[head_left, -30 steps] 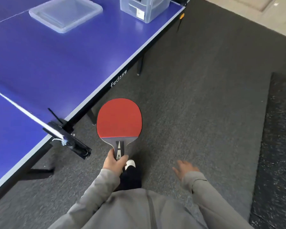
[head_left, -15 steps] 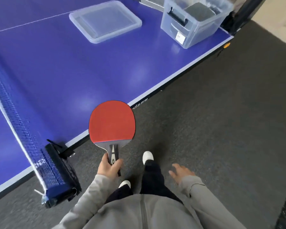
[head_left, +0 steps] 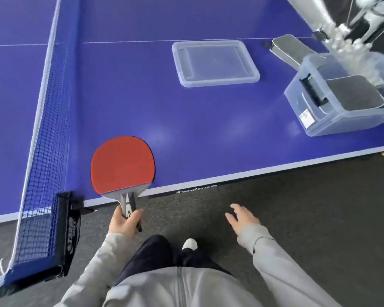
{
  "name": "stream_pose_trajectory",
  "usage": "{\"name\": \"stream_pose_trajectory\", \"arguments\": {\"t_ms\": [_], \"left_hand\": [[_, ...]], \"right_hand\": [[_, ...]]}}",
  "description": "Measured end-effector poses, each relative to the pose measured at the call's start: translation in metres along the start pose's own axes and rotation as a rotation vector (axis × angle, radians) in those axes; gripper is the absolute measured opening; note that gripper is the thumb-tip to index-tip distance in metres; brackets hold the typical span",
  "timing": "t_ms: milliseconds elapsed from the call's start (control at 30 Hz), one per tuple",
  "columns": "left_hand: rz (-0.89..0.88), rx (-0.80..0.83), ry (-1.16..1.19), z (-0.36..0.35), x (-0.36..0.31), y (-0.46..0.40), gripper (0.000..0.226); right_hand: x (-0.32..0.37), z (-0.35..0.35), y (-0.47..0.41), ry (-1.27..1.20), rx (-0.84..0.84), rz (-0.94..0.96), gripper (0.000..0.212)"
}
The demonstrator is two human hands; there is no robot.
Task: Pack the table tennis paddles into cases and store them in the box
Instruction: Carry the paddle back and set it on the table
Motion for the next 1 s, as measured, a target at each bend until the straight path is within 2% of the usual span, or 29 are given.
{"name": "stream_pose_trajectory", "arguments": {"t_ms": [200, 433, 733, 1000], "left_hand": [[0.014, -0.078, 0.077, 0.001, -0.024, -0.033, 0.025], [-0.023, -0.095, 0.081, 0.013, -0.057, -0.096, 0.02], [0.067, -0.039, 0.085, 0.038, -0.081, -0.187, 0.02], [0.136, 0.002, 0.041, 0.053, -0.074, -0.22, 0.014]], "right_hand": [[0.063, 0.062, -0.046, 0.014, -0.077, 0.179, 0.046], [0.14, 0.083, -0.082, 0.08, -0.111, 0.283, 0.055], [0.209, 0.089, -0.126, 0.185, -0.113, 0.252, 0.073], [0.234, 0.09, -0.146, 0.234, -0.132, 0.236, 0.077]]}}
Point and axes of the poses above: each hand's wrist, its own y-axis away from the middle knuckle, its own z-axis out of the back of the hand, x = y × z, the point moved 1 cm from there along -y, towards the middle knuckle, and after that the axes turned 7 degrees about x, right-handed, at the moved point
